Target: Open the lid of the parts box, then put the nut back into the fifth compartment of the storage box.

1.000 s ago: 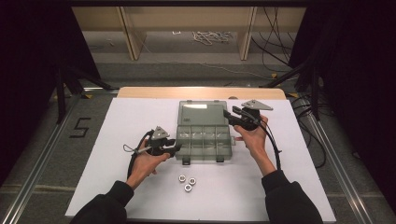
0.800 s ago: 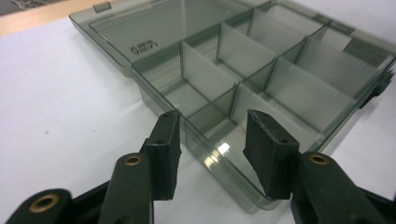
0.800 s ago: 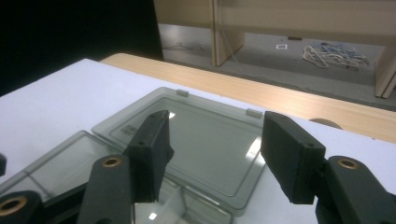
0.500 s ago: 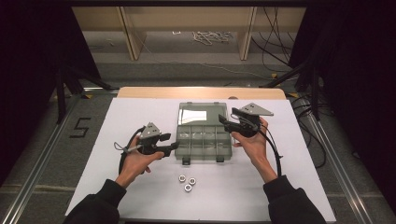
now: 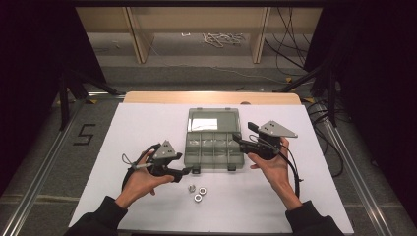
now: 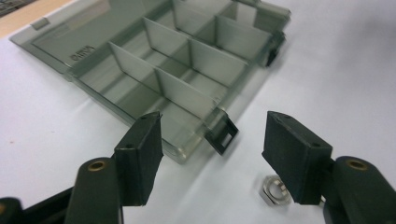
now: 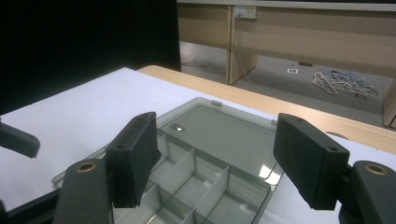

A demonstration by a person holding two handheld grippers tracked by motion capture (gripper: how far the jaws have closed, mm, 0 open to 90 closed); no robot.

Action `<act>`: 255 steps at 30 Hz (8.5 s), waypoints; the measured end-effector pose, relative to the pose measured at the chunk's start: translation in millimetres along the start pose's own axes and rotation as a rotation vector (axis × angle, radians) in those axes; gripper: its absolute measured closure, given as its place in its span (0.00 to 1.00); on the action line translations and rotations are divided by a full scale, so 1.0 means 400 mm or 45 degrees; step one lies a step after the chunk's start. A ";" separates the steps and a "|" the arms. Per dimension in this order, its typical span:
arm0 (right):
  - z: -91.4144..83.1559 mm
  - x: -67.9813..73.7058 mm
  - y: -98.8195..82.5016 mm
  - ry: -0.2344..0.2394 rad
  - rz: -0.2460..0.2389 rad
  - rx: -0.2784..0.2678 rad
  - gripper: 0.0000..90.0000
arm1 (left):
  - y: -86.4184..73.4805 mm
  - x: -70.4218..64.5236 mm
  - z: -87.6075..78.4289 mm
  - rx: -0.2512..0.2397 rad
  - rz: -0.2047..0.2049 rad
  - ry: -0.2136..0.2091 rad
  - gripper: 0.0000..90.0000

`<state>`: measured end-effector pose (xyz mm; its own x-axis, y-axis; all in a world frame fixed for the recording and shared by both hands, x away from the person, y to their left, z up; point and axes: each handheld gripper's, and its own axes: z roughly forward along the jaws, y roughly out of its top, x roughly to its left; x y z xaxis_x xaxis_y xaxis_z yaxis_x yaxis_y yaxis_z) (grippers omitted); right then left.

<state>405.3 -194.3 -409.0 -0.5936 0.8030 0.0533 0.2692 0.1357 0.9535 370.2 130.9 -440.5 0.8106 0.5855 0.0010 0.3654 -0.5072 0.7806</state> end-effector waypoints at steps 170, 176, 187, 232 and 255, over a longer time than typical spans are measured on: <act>-0.197 0.117 -0.116 0.149 -0.060 0.063 0.27 | 0.116 0.100 0.153 0.411 0.122 -0.061 0.77; -0.196 0.113 -0.116 0.144 -0.090 0.037 0.27 | 0.121 0.105 0.139 0.359 0.106 -0.055 0.70; -0.201 0.116 -0.115 0.139 -0.066 0.051 0.26 | 0.131 0.070 0.078 0.270 0.087 -0.050 0.49; -0.199 0.117 -0.115 0.156 -0.082 0.058 0.26 | 0.020 -0.149 0.097 0.587 0.224 -0.263 0.50; -0.199 0.117 -0.115 0.159 -0.084 0.056 0.27 | 0.013 -0.155 0.111 0.637 0.259 -0.251 0.78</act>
<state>304.8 -209.1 -426.8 -0.6999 0.7137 0.0298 0.2579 0.2136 0.9423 342.1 63.9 -464.4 0.9398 0.3402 -0.0339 0.3263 -0.8630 0.3856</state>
